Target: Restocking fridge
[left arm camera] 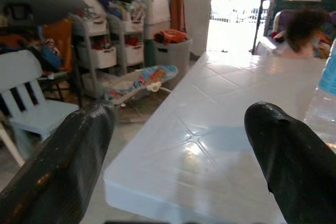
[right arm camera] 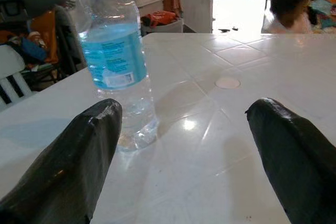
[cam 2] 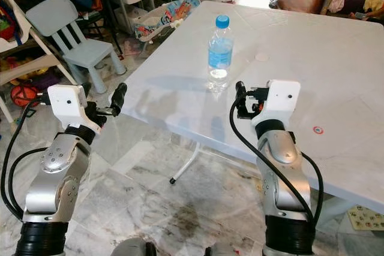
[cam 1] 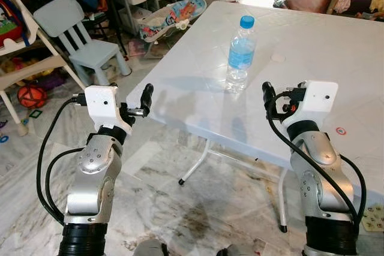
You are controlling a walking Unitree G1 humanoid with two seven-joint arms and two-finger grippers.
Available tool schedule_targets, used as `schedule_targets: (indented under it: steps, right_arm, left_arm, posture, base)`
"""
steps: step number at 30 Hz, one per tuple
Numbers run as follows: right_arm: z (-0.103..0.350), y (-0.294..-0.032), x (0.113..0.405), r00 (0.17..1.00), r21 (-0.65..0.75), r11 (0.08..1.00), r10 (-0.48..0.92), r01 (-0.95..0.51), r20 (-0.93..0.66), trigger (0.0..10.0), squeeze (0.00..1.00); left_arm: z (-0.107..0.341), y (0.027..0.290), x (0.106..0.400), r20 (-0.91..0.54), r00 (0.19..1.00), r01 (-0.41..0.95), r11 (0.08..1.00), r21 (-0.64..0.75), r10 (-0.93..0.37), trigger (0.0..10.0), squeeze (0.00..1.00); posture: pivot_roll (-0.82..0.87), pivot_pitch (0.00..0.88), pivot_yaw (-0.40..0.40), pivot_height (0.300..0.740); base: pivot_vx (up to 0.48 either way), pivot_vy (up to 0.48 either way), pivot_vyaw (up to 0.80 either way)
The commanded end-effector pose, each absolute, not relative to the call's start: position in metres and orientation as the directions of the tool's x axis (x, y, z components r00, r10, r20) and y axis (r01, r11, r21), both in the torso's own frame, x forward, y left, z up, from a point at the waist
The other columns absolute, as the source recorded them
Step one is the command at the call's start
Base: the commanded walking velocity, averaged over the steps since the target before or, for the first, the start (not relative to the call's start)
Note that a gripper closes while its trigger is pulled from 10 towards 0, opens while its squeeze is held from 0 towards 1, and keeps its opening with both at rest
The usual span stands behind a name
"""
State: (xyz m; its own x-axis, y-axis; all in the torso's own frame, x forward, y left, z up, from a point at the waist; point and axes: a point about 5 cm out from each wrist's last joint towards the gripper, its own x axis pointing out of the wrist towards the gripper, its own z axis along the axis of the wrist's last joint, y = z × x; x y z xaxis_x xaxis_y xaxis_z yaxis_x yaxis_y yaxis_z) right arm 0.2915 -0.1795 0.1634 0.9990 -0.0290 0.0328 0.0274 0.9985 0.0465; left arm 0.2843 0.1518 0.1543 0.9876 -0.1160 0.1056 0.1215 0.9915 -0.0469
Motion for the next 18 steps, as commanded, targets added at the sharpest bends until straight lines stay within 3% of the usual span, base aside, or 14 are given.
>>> schedule_targets:
  steps: [1,4,12,18]
  right_arm:
    - [0.169,-0.176,0.297,0.998,0.037,0.999,-0.031,0.029,0.05,10.0,0.0]
    - [0.179,-0.168,0.302,0.991,-0.023,0.995,0.094,-0.093,0.095,10.0,0.0]
    - [0.199,-0.167,0.328,0.986,-0.148,0.987,0.087,-0.065,0.142,10.0,0.0]
    - [0.209,-0.164,0.344,0.981,-0.116,0.986,0.134,-0.118,0.142,10.0,0.0]
  left_arm:
    - [0.152,0.153,0.284,0.099,0.989,0.11,0.993,-0.04,-0.106,10.0,0.0]
    - [0.151,0.152,0.283,0.091,0.99,0.113,0.993,-0.042,-0.109,10.0,0.0]
    - [0.155,0.154,0.283,0.103,0.99,0.098,0.994,-0.038,-0.094,10.0,0.0]
    - [0.157,0.152,0.282,0.106,0.989,0.106,0.994,-0.029,-0.103,10.0,0.0]
  posture:
    - [-0.08,0.0,0.04,0.74]
    - [-0.07,0.0,0.04,0.74]
    - [-0.06,0.0,0.044,0.74]
    - [-0.04,0.0,0.053,0.74]
  base:
    - [0.0,0.0,0.0]
    - [0.0,0.0,0.0]
    - [0.0,0.0,0.0]
    - [0.0,0.0,0.0]
